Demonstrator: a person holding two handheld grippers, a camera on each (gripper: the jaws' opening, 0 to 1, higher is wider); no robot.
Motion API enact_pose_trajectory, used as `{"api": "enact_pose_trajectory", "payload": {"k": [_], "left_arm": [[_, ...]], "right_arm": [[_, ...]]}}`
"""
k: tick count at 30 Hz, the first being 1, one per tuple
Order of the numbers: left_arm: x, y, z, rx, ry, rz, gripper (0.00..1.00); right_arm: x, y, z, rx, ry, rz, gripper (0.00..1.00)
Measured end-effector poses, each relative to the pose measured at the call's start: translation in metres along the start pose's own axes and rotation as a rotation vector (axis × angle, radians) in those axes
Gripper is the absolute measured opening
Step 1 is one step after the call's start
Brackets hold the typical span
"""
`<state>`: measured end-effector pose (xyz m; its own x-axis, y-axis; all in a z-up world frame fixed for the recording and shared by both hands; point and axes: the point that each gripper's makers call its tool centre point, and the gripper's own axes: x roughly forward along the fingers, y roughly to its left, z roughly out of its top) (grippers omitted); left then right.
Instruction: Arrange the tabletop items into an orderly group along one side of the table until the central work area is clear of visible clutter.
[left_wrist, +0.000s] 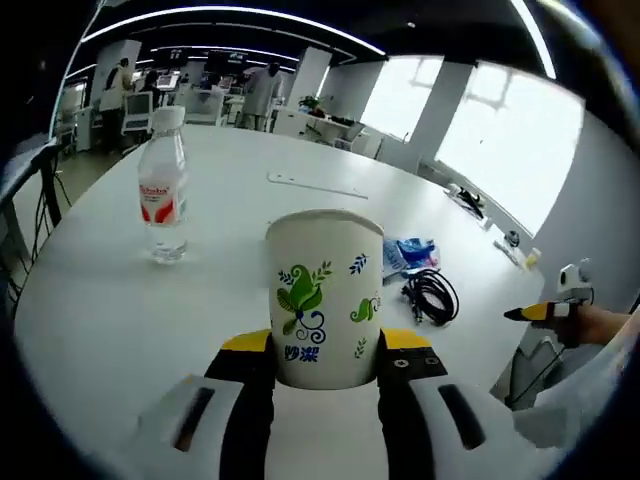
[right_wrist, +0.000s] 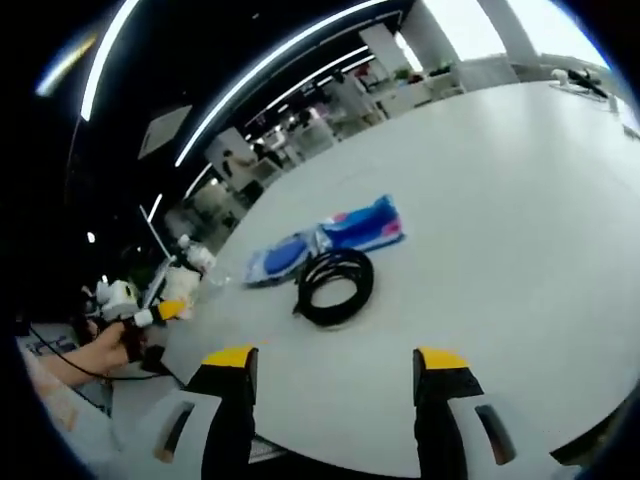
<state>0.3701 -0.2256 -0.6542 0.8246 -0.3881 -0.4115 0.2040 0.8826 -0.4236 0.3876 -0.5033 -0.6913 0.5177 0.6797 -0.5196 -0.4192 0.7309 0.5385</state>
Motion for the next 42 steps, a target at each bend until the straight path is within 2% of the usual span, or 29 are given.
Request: {"api": "enact_pose_trajectory", "payload": {"k": [3,6,10,13,15,17,20,21,23,25,28,31,33,34,37,39,42], "left_arm": [[0.002,-0.027,0.005,-0.01,-0.036,-0.091,0.38],[0.001,-0.056,0.008,-0.016,-0.061,-0.172,0.38],[0.0,-0.077,0.002,0.026,-0.046,-0.221,0.39],[-0.001,-0.086,-0.003,-0.004,-0.052,-0.237,0.39],[-0.002,-0.098,-0.005,-0.027,-0.069,-0.264,0.39],[-0.004,-0.112,-0.009,-0.018,-0.085,-0.301,0.39],[-0.006,-0.129,-0.011,0.012,-0.094,-0.354,0.38],[-0.005,-0.125,-0.011,0.021,-0.104,-0.333,0.38],[-0.008,-0.128,-0.001,-0.025,-0.15,-0.365,0.38],[-0.011,-0.13,0.005,-0.037,-0.166,-0.382,0.38],[-0.011,-0.132,0.006,-0.006,-0.166,-0.383,0.38],[-0.008,-0.136,0.0,0.038,-0.133,-0.394,0.38],[-0.009,-0.142,-0.003,0.083,-0.128,-0.414,0.38],[-0.01,-0.15,-0.004,0.105,-0.131,-0.445,0.38],[-0.012,-0.16,-0.005,0.122,-0.128,-0.485,0.37],[-0.014,-0.162,-0.004,0.127,-0.124,-0.506,0.37],[-0.017,-0.162,-0.004,0.162,-0.097,-0.519,0.38]], "right_arm": [[0.01,0.023,-0.001,-0.046,0.025,0.067,0.63],[0.02,0.052,0.003,-0.051,0.024,0.163,0.63],[0.031,0.093,0.008,-0.035,0.046,0.292,0.58],[0.036,0.12,0.019,-0.037,0.025,0.368,0.59],[0.038,0.136,0.024,-0.047,0.023,0.414,0.6],[0.04,0.149,0.028,-0.068,0.027,0.451,0.62],[0.04,0.161,0.03,-0.089,0.034,0.492,0.63],[0.037,0.169,0.036,-0.061,0.016,0.537,0.64],[0.035,0.172,0.038,-0.065,0.015,0.55,0.64],[0.033,0.174,0.035,-0.103,0.032,0.564,0.64],[0.029,0.183,0.031,-0.15,0.047,0.605,0.65],[0.024,0.195,0.031,-0.175,0.055,0.655,0.63],[0.024,0.199,0.028,-0.197,0.073,0.677,0.62],[0.024,0.201,0.026,-0.217,0.083,0.683,0.62],[0.023,0.207,0.021,-0.255,0.109,0.723,0.64],[0.019,0.213,0.02,-0.273,0.11,0.763,0.6],[0.009,0.227,0.017,-0.296,0.118,0.846,0.43]]}}
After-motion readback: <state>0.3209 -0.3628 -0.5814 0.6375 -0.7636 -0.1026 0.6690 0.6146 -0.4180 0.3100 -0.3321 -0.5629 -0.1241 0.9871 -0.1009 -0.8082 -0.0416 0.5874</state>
